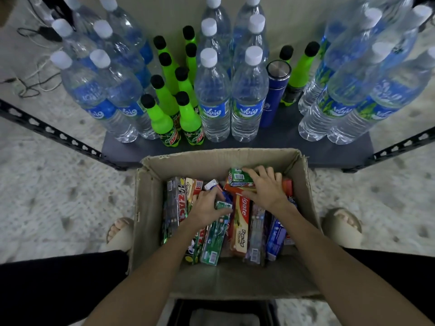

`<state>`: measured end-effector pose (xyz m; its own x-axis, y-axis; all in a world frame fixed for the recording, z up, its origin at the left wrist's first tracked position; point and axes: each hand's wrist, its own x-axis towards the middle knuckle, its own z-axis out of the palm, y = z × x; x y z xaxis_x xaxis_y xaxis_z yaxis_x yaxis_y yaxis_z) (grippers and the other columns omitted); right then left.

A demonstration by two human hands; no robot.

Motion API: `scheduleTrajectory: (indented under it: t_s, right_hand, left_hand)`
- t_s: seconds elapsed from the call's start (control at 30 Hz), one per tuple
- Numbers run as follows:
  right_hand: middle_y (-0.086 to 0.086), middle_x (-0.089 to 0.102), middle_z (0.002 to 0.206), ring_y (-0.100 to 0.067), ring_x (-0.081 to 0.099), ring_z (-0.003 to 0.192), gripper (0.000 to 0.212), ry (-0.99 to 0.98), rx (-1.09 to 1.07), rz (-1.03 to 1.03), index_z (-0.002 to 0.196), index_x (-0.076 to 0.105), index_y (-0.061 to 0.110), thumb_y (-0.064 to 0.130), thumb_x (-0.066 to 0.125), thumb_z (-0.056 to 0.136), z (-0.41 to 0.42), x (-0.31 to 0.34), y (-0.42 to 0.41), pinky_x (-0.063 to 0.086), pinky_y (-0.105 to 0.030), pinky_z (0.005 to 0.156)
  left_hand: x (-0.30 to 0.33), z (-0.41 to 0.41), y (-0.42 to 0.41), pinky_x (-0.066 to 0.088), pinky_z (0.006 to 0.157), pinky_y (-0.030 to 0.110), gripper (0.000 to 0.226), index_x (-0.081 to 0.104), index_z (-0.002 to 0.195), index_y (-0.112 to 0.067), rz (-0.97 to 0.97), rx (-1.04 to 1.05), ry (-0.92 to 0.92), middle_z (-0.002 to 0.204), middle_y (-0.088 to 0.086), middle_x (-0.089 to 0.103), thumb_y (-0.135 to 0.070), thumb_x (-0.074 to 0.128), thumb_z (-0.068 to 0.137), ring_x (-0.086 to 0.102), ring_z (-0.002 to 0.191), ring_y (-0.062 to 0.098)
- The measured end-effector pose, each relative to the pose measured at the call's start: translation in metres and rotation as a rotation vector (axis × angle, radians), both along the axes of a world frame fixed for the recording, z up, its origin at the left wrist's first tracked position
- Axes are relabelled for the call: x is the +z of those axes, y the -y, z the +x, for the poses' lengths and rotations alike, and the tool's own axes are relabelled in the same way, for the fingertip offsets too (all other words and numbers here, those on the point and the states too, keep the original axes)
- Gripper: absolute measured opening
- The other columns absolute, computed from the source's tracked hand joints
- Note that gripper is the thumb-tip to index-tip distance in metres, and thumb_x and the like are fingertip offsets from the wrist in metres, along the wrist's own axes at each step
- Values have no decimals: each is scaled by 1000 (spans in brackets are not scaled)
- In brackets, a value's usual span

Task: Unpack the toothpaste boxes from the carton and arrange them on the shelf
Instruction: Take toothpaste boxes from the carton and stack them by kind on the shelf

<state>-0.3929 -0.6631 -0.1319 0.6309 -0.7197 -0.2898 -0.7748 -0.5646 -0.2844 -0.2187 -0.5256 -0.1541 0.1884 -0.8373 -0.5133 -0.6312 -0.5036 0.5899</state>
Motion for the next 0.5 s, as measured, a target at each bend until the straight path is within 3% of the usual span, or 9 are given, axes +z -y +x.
scheduleTrajectory:
  t_s: [0.13,0.27,0.5]
  right_hand:
    - [2,53,122,-22,45,113,54,105,124,-121,142,49,34,42,65,91,8,2,-4,30,-38,91]
    - [-2,52,122,-23,46,108,67,0,253,-231,147,44,35,41,72,86,28,5,-10,36,-39,88]
    - [-13,51,126,-28,46,107,72,-160,306,-313,127,54,30,15,86,64,16,5,-16,43,-40,85]
  left_hand:
    - [7,14,-1,40,103,48,62,55,109,-42,3,-24,-66,104,-15,58,-82,66,64,52,108,15]
    - [23,28,-4,26,104,37,49,66,118,-39,0,-163,21,118,-12,57,-67,71,78,42,121,13]
    - [40,42,-15,44,98,28,44,65,119,-24,4,-112,-189,115,-11,58,-47,77,84,53,111,8]
